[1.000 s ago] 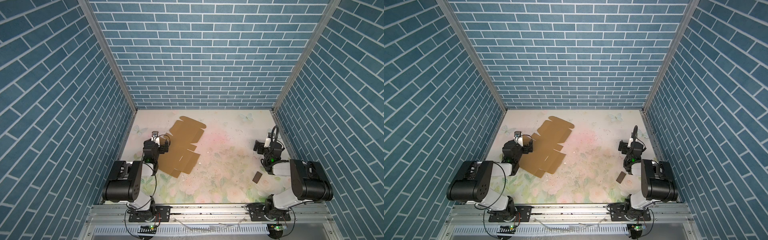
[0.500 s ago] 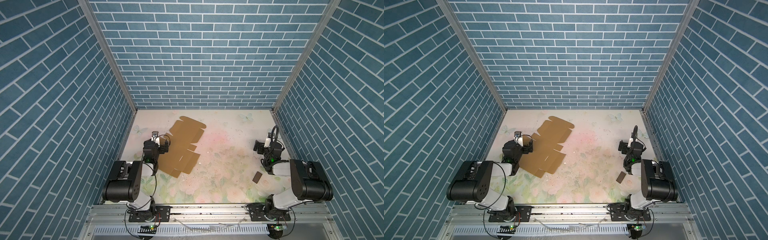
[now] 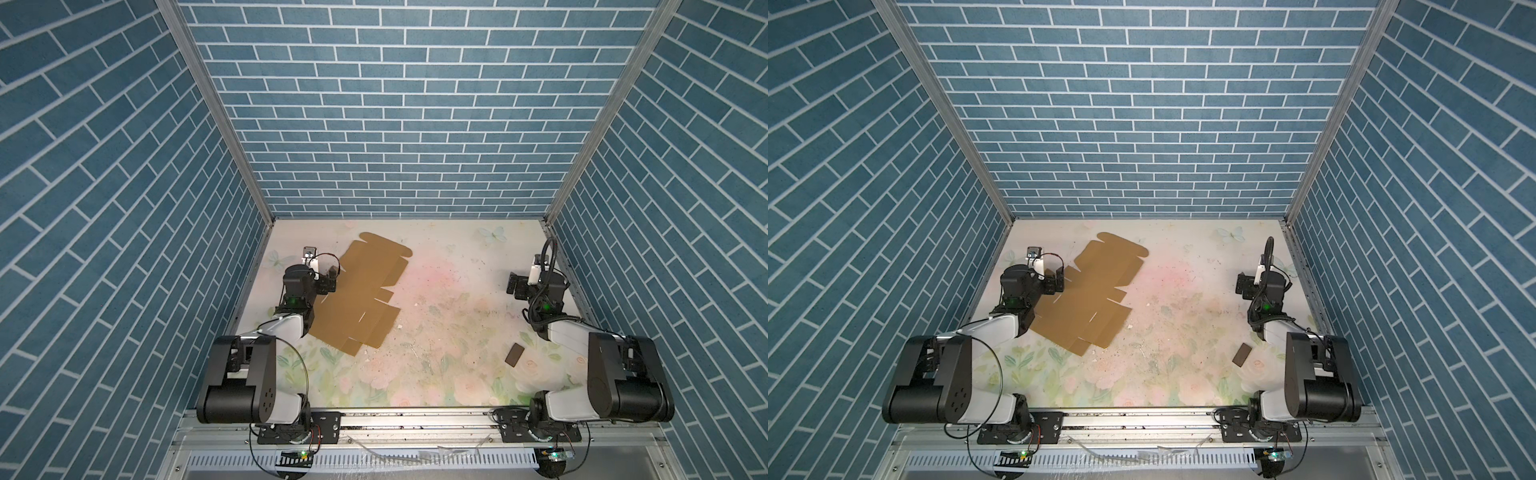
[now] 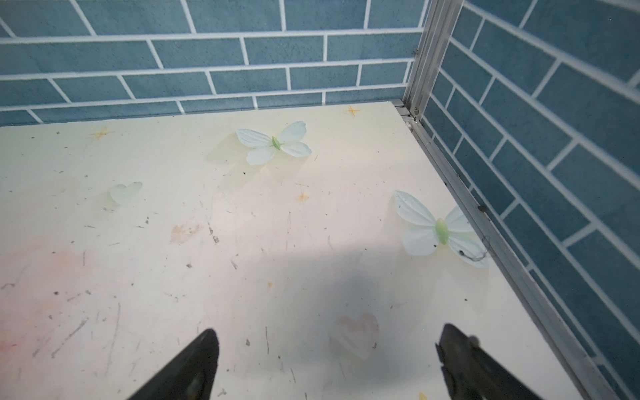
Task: Assemble paper box
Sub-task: Rotate the paper box at the center of the table.
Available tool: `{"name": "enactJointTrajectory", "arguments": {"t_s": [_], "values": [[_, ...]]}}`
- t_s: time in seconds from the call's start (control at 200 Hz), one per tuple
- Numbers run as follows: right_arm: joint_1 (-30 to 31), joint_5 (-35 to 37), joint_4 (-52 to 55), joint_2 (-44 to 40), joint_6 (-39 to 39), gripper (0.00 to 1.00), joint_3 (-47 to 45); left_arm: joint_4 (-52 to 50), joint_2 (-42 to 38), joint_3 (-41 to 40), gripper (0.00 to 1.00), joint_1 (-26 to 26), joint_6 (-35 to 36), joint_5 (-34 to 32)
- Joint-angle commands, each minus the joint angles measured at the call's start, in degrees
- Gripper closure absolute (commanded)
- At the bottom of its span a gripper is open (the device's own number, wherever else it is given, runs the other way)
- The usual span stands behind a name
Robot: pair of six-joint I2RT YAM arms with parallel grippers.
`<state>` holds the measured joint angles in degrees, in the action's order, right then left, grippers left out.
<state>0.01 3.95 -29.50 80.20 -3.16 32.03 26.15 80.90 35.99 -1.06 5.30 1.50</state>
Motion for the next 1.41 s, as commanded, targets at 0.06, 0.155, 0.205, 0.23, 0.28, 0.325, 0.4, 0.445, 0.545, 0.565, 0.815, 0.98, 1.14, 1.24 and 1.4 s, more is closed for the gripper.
{"name": "enactJointTrajectory", "arguments": {"t_s": [0.06, 0.155, 0.205, 0.23, 0.28, 0.325, 0.4, 0.445, 0.545, 0.565, 0.815, 0.98, 1.14, 1.24, 1.4], "values": [[1.2, -2.8, 18.1, -1.5, -5.3, 0.05, 11.6, -29.2, -1.0, 14.2, 0.0, -0.3, -1.2, -1.1], [2.4, -5.7, 25.5, 1.4, -8.6, 0.06, 20.0, -38.6, -1.6, 20.7, 0.0, -0.3, -5.7, -1.9], [3.6, -7.1, 28.6, 3.3, -10.1, 0.06, 24.5, -44.0, -1.7, 23.7, 0.0, -0.3, -9.1, -1.8], [4.3, -7.8, 29.6, 4.5, -10.6, 0.06, 26.4, -46.4, -1.7, 24.9, 0.01, -0.3, -10.8, -1.7], [5.7, -8.6, 31.0, 7.1, -11.4, 0.06, 30.0, -50.3, -1.8, 26.7, 0.0, -0.3, -14.3, -1.2], [7.2, -8.6, 32.6, 9.7, -12.3, 0.06, 33.6, -53.0, -1.8, 27.2, 0.0, -0.3, -17.3, -0.7], [9.4, -11.1, 37.2, 14.8, -15.2, 0.07, 40.5, -53.7, -2.8, 25.7, 0.0, 0.4, -21.3, 2.5], [10.5, -11.6, 39.7, 17.5, -17.1, 0.09, 44.0, -52.3, -3.9, 23.8, 0.0, 1.5, -22.6, 6.2], [13.2, -13.8, 41.5, 22.6, -22.4, 0.12, 49.0, -50.6, -4.6, 20.7, 0.0, 4.0, -24.9, 10.6], [13.7, -14.0, 41.7, 23.4, -24.1, 0.13, 49.4, -49.9, -4.6, 20.0, 0.01, 4.4, -25.3, 10.8], [20.8, -20.6, 37.0, 29.6, -45.3, 0.21, 47.8, -48.4, -2.6, 17.6, 0.0, 6.8, -31.5, 12.3], [25.0, -23.2, 37.8, 34.5, -52.2, 0.26, 49.6, -48.1, -1.3, 18.3, 0.0, 6.9, -32.5, 14.3], [28.0, -24.4, 34.4, 36.8, -56.3, 0.31, 49.4, -46.3, -0.8, 17.1, 0.0, 7.1, -32.8, 13.4], [28.8, -26.3, 33.8, 39.2, -58.5, 0.36, 51.2, -47.6, -0.9, 17.8, 0.0, 7.4, -32.4, 12.6], [29.6, -29.9, 31.2, 44.5, -61.2, 0.46, 55.0, -47.9, -0.8, 18.0, 0.0, 7.5, -33.0, 12.3]]}}
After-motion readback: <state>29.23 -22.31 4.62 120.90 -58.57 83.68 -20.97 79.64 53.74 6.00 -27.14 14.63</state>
